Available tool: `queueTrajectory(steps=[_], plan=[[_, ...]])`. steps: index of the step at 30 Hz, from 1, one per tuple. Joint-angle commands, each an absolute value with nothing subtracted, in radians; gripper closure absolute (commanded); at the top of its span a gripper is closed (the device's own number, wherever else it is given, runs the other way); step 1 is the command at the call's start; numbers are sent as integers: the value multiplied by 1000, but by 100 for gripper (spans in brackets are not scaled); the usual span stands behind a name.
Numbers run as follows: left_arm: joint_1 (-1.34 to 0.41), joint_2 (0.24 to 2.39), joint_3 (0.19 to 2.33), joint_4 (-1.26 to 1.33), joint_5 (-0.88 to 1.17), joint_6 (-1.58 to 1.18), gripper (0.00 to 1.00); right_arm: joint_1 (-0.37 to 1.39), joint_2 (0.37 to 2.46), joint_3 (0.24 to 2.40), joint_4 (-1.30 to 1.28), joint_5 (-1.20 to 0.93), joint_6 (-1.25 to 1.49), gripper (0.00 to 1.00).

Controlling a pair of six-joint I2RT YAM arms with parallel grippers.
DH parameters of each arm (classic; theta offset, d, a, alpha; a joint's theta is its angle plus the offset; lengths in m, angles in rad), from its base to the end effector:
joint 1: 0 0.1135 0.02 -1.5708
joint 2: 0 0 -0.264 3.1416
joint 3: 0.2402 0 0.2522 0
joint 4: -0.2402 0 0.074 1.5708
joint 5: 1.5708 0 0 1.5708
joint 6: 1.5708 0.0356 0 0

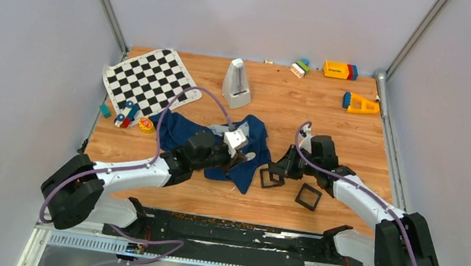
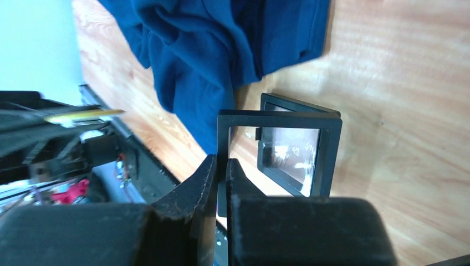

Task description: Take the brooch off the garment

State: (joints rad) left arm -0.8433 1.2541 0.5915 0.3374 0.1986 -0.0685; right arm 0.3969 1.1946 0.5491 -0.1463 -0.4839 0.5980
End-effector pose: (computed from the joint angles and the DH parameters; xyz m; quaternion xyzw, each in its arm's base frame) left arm 0.1750 -0.2071 0.2262 0.3589 0.7265 -0.3279 0.4857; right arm 0.2047 0.1038 0.1845 -0.0004 0.9027 0.3707 0.2182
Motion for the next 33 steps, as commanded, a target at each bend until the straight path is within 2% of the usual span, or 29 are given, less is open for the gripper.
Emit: queueTrajectory(steps=[1, 5, 11, 15, 19, 22, 27, 30, 33], plan=[[-907, 1295, 524, 597, 162, 103, 100, 320, 1163, 453, 133, -774, 736, 100], [-917, 1349, 533, 608, 193, 133, 100, 249, 1163, 381, 245, -901, 798, 100], [-937, 1495, 643, 496, 242, 127, 100, 186, 1121, 329, 247, -915, 805, 100], [-929, 1573, 697, 385, 123, 138, 100, 172, 1092, 325, 217, -890, 794, 100], [-825, 1651, 746, 341, 159, 59, 100, 165, 1085, 322, 209, -866, 795, 100], [-758, 1710, 804, 257, 109, 14, 100, 164, 1093, 322, 209, -860, 789, 100], [-735, 1642, 765, 265, -64, 13, 100, 164, 1096, 311, 239, -875, 801, 100], [-743, 1575, 706, 371, 21, 39, 100, 165, 1100, 302, 262, -898, 815, 100], [-821, 1501, 624, 482, 56, 110, 100, 165, 1108, 288, 284, -917, 825, 100]])
